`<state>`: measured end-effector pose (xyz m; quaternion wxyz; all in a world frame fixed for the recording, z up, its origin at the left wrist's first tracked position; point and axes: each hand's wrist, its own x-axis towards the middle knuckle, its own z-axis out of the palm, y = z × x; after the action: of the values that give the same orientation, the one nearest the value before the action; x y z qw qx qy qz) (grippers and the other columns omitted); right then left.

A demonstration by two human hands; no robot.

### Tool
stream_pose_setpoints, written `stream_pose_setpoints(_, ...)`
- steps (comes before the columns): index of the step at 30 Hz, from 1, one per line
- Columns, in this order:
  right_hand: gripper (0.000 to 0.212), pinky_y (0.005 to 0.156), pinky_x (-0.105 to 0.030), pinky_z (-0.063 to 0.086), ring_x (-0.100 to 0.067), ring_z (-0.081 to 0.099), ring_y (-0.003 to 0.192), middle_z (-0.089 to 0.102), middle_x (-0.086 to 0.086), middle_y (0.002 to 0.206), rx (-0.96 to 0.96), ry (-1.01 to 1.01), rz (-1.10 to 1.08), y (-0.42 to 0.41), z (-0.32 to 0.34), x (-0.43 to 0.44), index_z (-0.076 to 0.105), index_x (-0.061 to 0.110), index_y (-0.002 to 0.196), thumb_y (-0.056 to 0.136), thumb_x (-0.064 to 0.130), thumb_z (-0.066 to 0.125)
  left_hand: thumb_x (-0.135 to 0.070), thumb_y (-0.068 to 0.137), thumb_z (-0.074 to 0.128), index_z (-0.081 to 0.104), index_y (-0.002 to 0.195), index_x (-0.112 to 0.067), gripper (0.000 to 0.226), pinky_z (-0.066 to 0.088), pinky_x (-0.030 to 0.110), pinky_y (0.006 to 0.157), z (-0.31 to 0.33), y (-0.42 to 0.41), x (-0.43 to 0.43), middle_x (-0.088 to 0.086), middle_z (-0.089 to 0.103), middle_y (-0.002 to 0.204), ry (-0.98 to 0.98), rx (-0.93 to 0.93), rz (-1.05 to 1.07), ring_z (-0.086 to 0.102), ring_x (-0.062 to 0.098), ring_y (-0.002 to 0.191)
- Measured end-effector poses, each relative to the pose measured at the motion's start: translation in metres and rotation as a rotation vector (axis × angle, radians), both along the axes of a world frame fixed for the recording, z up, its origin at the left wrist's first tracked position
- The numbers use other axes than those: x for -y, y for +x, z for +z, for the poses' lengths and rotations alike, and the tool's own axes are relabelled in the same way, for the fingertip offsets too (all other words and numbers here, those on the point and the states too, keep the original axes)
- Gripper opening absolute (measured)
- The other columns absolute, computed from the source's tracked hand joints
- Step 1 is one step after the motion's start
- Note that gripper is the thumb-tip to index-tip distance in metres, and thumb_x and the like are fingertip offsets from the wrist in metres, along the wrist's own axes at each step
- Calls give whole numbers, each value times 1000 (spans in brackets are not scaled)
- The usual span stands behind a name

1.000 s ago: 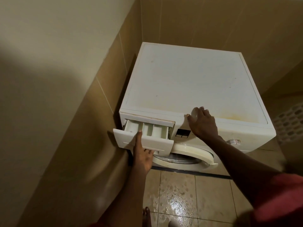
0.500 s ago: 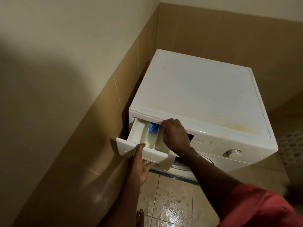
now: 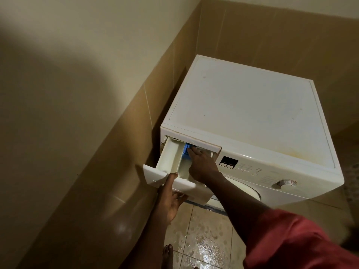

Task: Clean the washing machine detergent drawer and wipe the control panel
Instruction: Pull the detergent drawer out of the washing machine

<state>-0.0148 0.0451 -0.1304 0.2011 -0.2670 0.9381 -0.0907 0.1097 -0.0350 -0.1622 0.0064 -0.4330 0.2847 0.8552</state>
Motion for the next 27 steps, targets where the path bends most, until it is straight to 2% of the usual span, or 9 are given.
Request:
stream_pose_setpoints(3,69,114,-48,26,-28,27,143,21,-2,161,0,32,1,-1,-3,2,22,15,153,90,13,49,-34,65,76,40,141,-15,86,58,46,81,-2,0,1,25,57,131,3,3,-2,59,39,118)
stream_pose_setpoints(9,63,108,-48,34,-29,35,138,25,-4,160,-56,98,36,-2,-1,4,26,15,151,92,14,49,-27,83,68,41,140,-14,64,56,49,85,-4,-2,2,25,54,132,12,28,1,57,40,119)
stream_pose_setpoints(14,56,106,-49,35,-29,42,134,46,-3,147,-124,142,32,-6,2,3,39,22,145,91,18,52,-24,87,65,42,138,-13,56,52,54,95,1,-4,3,26,53,133,23,29,-19,55,41,119)
stream_pose_setpoints(17,61,108,-54,34,-31,42,134,45,-3,148,-92,144,22,-5,-2,3,36,23,146,89,19,55,-22,87,65,40,137,-12,57,51,55,95,5,-5,4,25,52,133,21,32,-10,54,42,120)
stream_pose_setpoints(20,62,107,-52,35,-31,44,131,45,-5,147,-81,153,42,-2,2,3,34,21,147,90,17,56,-21,88,64,40,135,-11,54,49,57,98,9,-2,3,25,52,130,32,53,8,53,43,121)
stream_pose_setpoints(24,61,110,-56,29,-29,39,136,36,-3,154,-93,170,79,7,9,0,30,19,150,93,14,54,-21,89,62,39,137,-8,55,52,53,88,13,7,-1,27,50,133,20,74,30,52,43,121)
stream_pose_setpoints(27,62,111,-54,29,-28,40,136,36,-4,154,-79,142,91,14,9,-2,31,18,149,92,13,55,-20,89,61,39,134,-7,52,54,50,79,19,16,-4,24,54,121,3,77,49,56,41,113)
